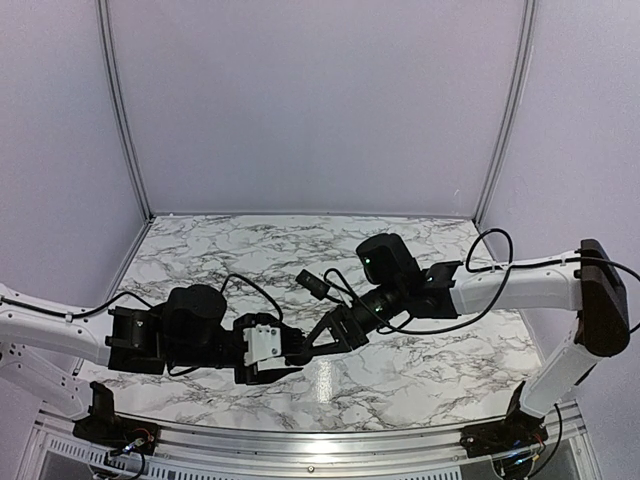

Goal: Insert the wireless bluetooth earbuds into the charging case
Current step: Pass from the left arm to the right, then open the charging case.

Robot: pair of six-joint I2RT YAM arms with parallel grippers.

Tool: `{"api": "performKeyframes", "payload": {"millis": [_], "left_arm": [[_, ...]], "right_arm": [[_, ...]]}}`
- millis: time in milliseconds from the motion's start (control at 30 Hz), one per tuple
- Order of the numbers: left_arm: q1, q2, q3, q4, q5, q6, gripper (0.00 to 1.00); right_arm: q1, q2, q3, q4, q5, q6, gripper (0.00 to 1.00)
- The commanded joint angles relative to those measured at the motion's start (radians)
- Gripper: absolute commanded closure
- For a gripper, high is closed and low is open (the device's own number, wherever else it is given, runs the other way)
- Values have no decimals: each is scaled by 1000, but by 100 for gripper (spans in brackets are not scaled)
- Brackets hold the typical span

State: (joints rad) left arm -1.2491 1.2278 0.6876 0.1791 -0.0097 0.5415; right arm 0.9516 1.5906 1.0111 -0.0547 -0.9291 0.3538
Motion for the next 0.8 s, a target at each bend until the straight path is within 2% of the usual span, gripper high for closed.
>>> {"api": "performKeyframes", "payload": {"millis": [0, 133, 333, 433, 567, 767], "left_arm": [[0, -32, 4, 32, -24, -37, 24], [6, -97, -50, 76, -14, -112, 2], [16, -223, -145, 233, -34, -264, 1], [23, -254, -173, 335, -76, -390, 1], [25, -259, -148, 345, -78, -481, 1], [27, -211, -88, 345, -96, -509, 1]], "right_arm": [[7, -20, 30, 8, 30, -31, 99], [-2, -82, 9, 45, 90, -56, 100], [-5, -166, -27, 122, 152, -121, 100], [-4, -211, -47, 132, 201, -161, 100], [-4, -260, -66, 128, 252, -220, 100], [10, -279, -68, 111, 276, -253, 100]]}}
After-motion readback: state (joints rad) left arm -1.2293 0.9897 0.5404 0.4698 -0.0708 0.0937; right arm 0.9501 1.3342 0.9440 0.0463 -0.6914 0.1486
